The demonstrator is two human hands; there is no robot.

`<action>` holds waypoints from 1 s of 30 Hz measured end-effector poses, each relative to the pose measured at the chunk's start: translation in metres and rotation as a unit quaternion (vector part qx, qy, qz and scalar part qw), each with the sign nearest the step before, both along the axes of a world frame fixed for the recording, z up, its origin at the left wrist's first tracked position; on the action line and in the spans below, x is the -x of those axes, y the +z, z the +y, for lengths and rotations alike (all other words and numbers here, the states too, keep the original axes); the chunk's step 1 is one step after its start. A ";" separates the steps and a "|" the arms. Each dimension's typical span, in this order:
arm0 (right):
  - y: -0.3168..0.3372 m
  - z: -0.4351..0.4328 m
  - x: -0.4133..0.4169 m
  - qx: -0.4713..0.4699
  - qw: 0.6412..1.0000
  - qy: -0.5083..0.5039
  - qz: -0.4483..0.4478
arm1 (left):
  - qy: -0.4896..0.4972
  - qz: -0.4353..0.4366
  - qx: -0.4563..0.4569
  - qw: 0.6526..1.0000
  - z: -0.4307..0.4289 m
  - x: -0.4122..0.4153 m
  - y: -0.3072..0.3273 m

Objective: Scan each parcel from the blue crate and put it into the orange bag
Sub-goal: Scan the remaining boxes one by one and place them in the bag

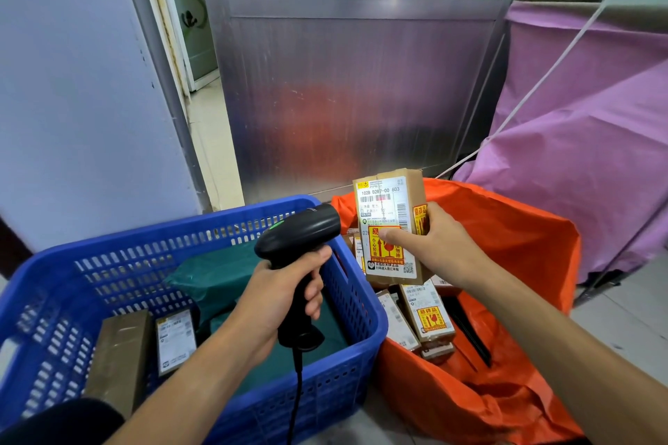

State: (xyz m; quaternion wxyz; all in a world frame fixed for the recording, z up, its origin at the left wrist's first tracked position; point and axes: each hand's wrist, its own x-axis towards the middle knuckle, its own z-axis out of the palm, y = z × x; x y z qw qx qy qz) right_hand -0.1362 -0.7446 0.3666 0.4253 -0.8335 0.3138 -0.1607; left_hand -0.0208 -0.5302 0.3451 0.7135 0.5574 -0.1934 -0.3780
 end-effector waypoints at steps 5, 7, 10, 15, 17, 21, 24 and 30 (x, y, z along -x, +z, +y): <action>-0.003 -0.004 -0.001 0.040 0.999 -0.024 0.015 | 0.004 -0.003 0.001 1.000 0.000 0.000 0.000; -0.004 -0.005 0.000 0.082 0.995 -0.040 0.027 | 0.004 -0.003 -0.002 1.000 0.000 -0.001 -0.001; -0.003 -0.005 0.001 0.120 0.990 -0.063 0.033 | 0.002 -0.003 -0.003 1.000 0.000 -0.002 -0.002; 0.001 -0.001 0.001 0.144 0.986 -0.078 0.022 | 0.007 -0.002 -0.004 1.000 -0.001 -0.001 -0.003; 0.003 0.000 0.001 0.153 0.985 -0.083 0.015 | 0.008 -0.004 -0.004 1.000 -0.001 -0.001 -0.004; 0.006 0.002 0.000 0.173 0.981 -0.090 0.003 | 0.008 -0.002 -0.005 1.000 -0.001 -0.002 -0.004; 0.006 0.000 0.000 0.133 0.988 -0.079 -0.002 | 0.011 -0.004 -0.006 1.000 -0.002 -0.002 -0.006; -0.001 0.002 -0.003 0.031 0.999 -0.031 -0.027 | 0.018 -0.017 -0.018 1.000 -0.002 -0.003 -0.008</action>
